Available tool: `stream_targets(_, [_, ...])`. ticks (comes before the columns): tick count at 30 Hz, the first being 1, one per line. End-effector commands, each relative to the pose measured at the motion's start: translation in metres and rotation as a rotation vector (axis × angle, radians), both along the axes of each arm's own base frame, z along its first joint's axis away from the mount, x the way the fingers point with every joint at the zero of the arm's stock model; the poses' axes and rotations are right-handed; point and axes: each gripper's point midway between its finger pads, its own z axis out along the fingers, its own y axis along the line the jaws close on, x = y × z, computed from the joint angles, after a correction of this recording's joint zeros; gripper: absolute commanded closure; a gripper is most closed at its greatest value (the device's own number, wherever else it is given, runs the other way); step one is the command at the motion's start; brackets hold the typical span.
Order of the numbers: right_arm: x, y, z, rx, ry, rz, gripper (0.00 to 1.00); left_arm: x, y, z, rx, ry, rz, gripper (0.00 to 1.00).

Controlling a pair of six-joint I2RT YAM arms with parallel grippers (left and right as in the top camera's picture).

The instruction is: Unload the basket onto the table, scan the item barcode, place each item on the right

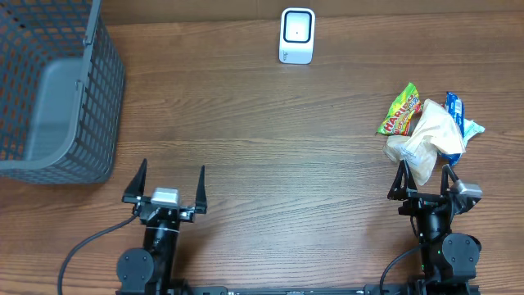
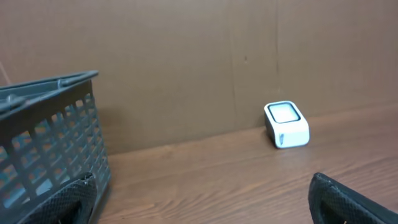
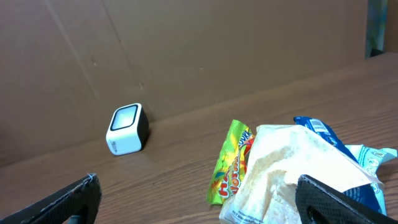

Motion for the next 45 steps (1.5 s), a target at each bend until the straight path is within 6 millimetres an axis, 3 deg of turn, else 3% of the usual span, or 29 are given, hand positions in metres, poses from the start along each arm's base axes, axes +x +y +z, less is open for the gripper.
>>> stream_targets(1, [0.0,0.0,-0.001,-0.003,-0.006,-0.005,0.0,0.002,0.005,-0.012,0.047,0.0,0.025,0.0])
stream_targets(5, [0.0,0.0,-0.001,-0.003,-0.006,-0.005,0.0,0.005,0.005,-0.029,0.087,0.032,0.027,0.0])
stream_targets(11, [0.0,0.0,-0.001,-0.003,-0.006,-0.005,0.0,0.007,0.006,-0.07,0.098,0.157,0.028,0.0])
stream_targets(45, [0.0,0.0,-0.001,-0.003,-0.006,-0.005,0.0,0.007,0.006,-0.07,0.086,0.156,0.029,0.0])
